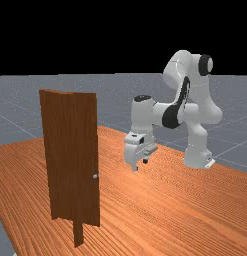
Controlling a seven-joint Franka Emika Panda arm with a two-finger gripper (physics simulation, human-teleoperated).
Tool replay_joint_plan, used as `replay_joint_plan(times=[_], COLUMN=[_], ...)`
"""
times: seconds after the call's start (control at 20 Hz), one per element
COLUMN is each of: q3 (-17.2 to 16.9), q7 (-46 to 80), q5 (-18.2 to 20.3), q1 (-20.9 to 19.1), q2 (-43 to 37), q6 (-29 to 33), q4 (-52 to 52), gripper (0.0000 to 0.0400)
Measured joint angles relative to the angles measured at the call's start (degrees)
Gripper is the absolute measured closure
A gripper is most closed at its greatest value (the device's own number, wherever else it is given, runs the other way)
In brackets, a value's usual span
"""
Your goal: Close the door
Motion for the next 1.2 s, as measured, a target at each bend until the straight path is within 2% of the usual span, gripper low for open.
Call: replay_joint_plan(times=[0.1, 0.25, 0.3, 0.35, 0.4, 0.45, 0.55, 0.6, 0.65, 0.75, 0.8, 0.85, 0.9, 1.0, 1.05, 1.15, 1.2], q3=[0.34, 0.25, 0.53, -2.04, -3.69, -4.11, -4.16, -2.89, -2.26, -0.97, -0.24, -0.61, -2.64, -2.65, 0.81, 1.74, 1.22], q7=[-1.29, -2.1, 1.91, 9.84, 16.82, 16.27, 9.86, 0.07, -4.84, -12.63, -17.5, -17.3, -3.86, -3.86, -23.19, -23.32, -17.4], q5=[-0.42, -0.92, 2.73, 0.55, 1.54, 1.84, 2.06, 1.41, 0.92, -0.09, -0.83, -0.86, 0.84, 0.84, -2.17, -3.03, -2.59], q1=[0.13, -0.03, -0.71, 1.34, 1.84, 0.9, -2.13, -4.46, -5.65, -6.74, -7.09, -6.56, -5.34, -5.36, -6.64, -3.89, -2.01], q2=[4.22, 13.87, 14.51, 14.5, 14.21, 13.92, 13.54, 15.55, 14.87, 19.26, 23.56, 30.34, 30.42, 30.51, 31.11, 32.04, 32.52], q6=[-2.42, -8.38, -8.11, -8.51, -8.32, -8.11, -7.88, -13.59, -9.28, -12.4, -15.64, -20.84, -20.34, -20.35, -21.04, -21.6, -21.91], q4=[6.66, 22.33, 22.95, 23.09, 22.57, 22.09, 21.52, 25.77, 23.96, 31.44, 38.93, 51.0, 50.43, 50.37, 51.33, 52.88, 53.76], gripper=[0.0, 0.0, 0.0, 0.0, 0.0, 0.0, 0.0, 0.0, 0.0, 0.0, 0.0, 0.0, 0.0, 0.0, 0.0, 0.0, 0.0])
